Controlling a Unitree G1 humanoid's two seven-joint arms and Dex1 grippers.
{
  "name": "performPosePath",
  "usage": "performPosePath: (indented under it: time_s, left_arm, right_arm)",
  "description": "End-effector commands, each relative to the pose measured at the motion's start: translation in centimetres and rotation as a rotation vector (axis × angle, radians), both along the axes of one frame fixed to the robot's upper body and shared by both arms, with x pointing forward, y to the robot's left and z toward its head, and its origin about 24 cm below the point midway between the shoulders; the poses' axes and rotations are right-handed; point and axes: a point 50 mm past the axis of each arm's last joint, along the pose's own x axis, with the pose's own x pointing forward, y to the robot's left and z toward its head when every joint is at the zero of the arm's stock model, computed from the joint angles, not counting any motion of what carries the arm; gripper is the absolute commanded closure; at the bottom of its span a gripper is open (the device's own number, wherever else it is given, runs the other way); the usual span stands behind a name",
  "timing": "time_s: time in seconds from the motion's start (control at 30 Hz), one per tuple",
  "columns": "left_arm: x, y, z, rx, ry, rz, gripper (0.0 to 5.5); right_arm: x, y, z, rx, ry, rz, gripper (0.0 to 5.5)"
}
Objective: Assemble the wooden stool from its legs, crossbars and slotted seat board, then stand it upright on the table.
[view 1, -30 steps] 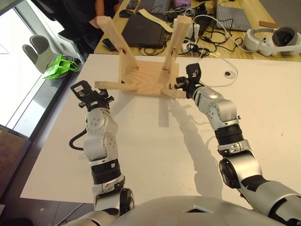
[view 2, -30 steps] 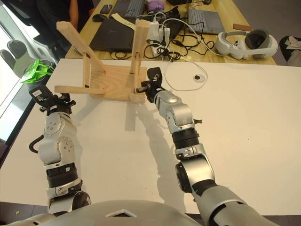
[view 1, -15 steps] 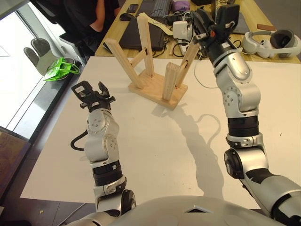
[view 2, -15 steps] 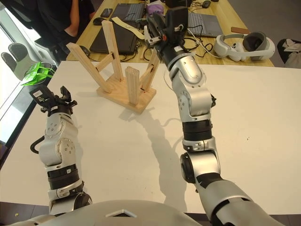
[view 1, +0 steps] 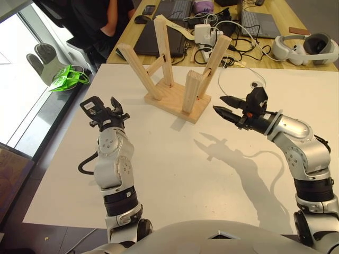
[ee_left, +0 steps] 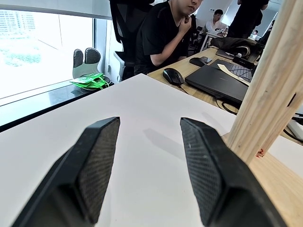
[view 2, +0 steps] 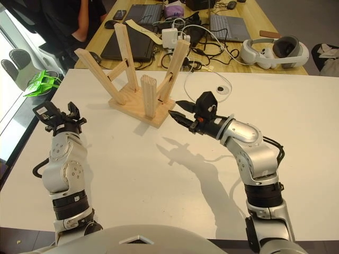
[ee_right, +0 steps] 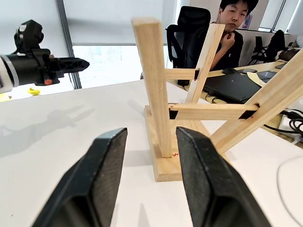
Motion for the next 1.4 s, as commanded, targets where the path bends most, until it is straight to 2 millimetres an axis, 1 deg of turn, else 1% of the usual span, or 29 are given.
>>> performPosePath:
  time_s: [0.03, 0.13, 0.23, 0.47, 0.6, 0.67, 0.7, 0.73, 0.93, 0.97, 1.17, 1.3, 1.4]
  left_arm:
    - [0.5, -0.7, 0.2, 0.004, 0.005, -0.029, 3.12]
    - [1.2, -1.4, 0.4, 0.005, 0.002, -0.066, 3.12]
    - [1.8, -1.9, 0.7, 0.008, -0.004, -0.099, 3.12]
    - [2.2, -2.6, 0.7, 0.008, -0.005, -0.125, 3.12]
    - [2.5, -3.1, 0.9, 0.01, -0.009, -0.148, 3.12]
    - [2.5, -3.1, 1.0, 0.012, -0.011, -0.153, 3.12]
    - [2.5, -3.1, 1.0, 0.012, -0.011, -0.152, 3.12]
    - [2.5, -3.1, 1.0, 0.012, -0.011, -0.151, 3.12]
    - [2.3, -3.0, 0.9, 0.008, -0.004, -0.141, 3.12]
    - [2.3, -3.0, 0.9, 0.008, -0.004, -0.142, 3.12]
    - [2.3, -2.9, 1.0, 0.011, -0.005, -0.137, 3.12]
    - [2.3, -2.6, 1.0, 0.013, -0.007, -0.13, 3.12]
    - [2.3, -2.4, 1.1, 0.016, -0.009, -0.121, 3.12]
  right_arm:
    - [1.5, 1.3, -2.7, -0.05, 0.063, -0.02, 3.58]
    - [3.4, 3.4, -4.2, -0.017, 0.089, -0.057, 3.58]
    - [4.7, 4.6, -5.0, -0.01, 0.073, -0.096, 3.06]
    - [6.6, 6.9, -5.8, 0.024, 0.056, -0.078, 2.03]
    - [7.0, 8.4, -6.8, 0.048, 0.112, -0.061, 2.03]
    - [7.0, 9.0, -7.2, 0.067, 0.146, -0.064, 2.37]
    - [7.1, 9.1, -7.3, 0.088, 0.168, -0.071, 2.43]
    - [7.1, 9.2, -7.3, 0.109, 0.189, -0.081, 2.65]
    - [8.0, 9.4, -6.5, 0.271, 0.298, -0.173, 3.68]
    - [8.2, 9.4, -6.2, 0.311, 0.326, -0.198, 3.76]
    - [8.6, 9.6, -5.3, 0.501, 0.507, -0.293, 3.85]
    - [8.6, 9.5, -4.6, 0.64, 0.678, -0.363, 3.87]
    - [8.6, 9.1, -4.4, 0.74, 0.828, -0.437, 3.89]
